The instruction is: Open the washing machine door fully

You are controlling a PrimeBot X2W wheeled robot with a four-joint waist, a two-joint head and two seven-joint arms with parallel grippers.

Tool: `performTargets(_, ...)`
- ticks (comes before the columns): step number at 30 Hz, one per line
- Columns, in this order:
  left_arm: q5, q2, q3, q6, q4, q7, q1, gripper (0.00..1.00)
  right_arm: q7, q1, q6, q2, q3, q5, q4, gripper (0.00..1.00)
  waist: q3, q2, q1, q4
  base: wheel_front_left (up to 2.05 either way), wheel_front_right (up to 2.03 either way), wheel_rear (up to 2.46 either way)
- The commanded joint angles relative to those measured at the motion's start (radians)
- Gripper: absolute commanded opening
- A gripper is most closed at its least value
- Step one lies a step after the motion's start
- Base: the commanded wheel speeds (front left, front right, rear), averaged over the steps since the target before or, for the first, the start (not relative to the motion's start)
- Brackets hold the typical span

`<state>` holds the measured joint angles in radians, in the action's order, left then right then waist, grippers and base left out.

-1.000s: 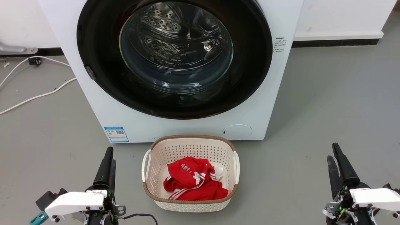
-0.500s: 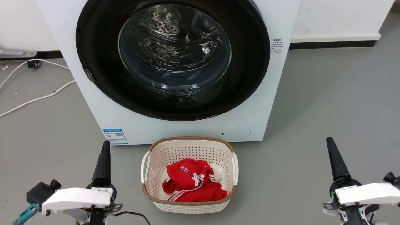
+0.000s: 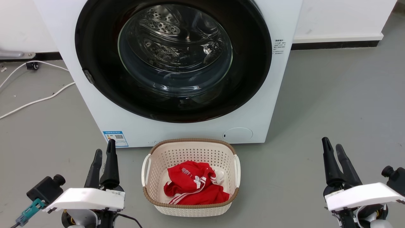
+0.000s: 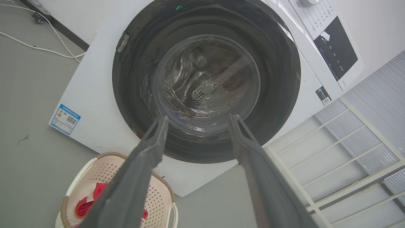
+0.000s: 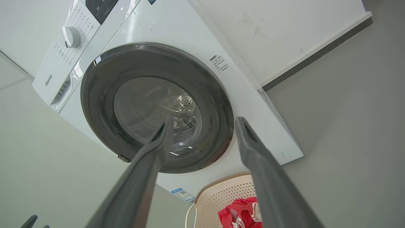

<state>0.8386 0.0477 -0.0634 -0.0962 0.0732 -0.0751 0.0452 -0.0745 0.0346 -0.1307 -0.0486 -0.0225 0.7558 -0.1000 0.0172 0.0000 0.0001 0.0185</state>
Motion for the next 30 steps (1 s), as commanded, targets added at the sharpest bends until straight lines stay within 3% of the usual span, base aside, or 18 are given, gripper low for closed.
performTargets(1,-0.028,0.003,0.003,0.002,-0.019,-0.007,0.002,1.0,-0.008,0.0,0.0,-0.003,0.002,-0.028,0.017,1.0,0.0,0.0,-0.0001,0.0,0.0,0.0,0.0)
performTargets(30,-0.445,0.049,0.087,0.085,-0.03,-0.091,-0.028,1.0,-0.04,-0.007,0.0,-0.003,0.01,-0.43,-0.008,1.0,0.01,0.0,-0.0001,-0.013,0.0,0.0,0.0)
